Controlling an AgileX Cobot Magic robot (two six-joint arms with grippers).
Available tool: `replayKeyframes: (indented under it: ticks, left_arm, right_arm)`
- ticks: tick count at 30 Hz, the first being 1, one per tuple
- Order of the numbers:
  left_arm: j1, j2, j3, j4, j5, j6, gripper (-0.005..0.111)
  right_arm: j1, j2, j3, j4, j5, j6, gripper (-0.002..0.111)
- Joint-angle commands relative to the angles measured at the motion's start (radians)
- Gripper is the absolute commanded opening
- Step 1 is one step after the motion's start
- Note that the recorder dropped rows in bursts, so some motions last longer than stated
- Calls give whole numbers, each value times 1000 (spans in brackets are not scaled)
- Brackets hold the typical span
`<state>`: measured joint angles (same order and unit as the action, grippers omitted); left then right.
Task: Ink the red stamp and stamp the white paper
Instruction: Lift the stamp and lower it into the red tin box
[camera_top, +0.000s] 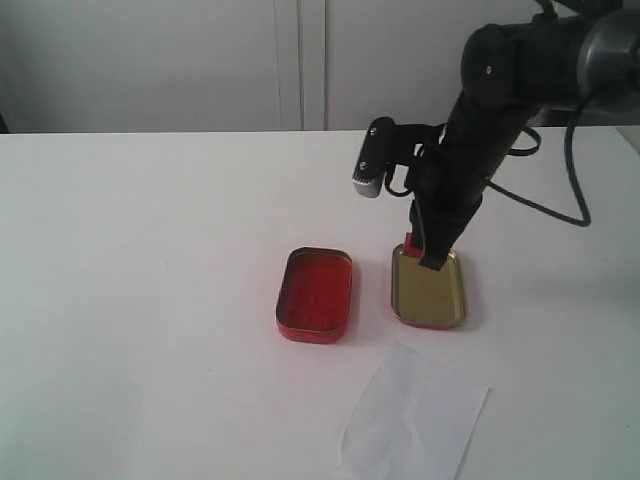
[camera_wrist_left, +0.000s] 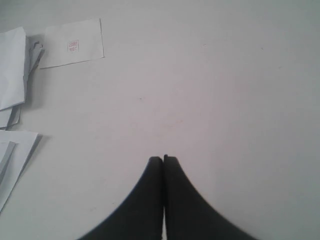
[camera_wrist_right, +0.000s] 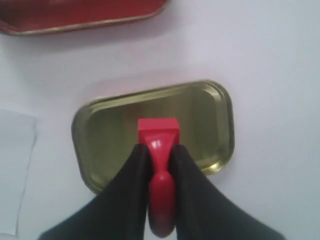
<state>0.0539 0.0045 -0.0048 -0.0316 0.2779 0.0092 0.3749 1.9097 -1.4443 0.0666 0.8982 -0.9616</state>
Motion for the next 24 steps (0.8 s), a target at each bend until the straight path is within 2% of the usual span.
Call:
replayKeyframes:
  ticks: [1,24]
  left_arm:
    - [-6,-5,5,-5,-1,-9,0]
    - [-6,-5,5,-5,-1,-9,0]
  right_arm:
    - [61,-10,-21,-14,0,31,0]
    - [241,123,-192,34,84,147,0]
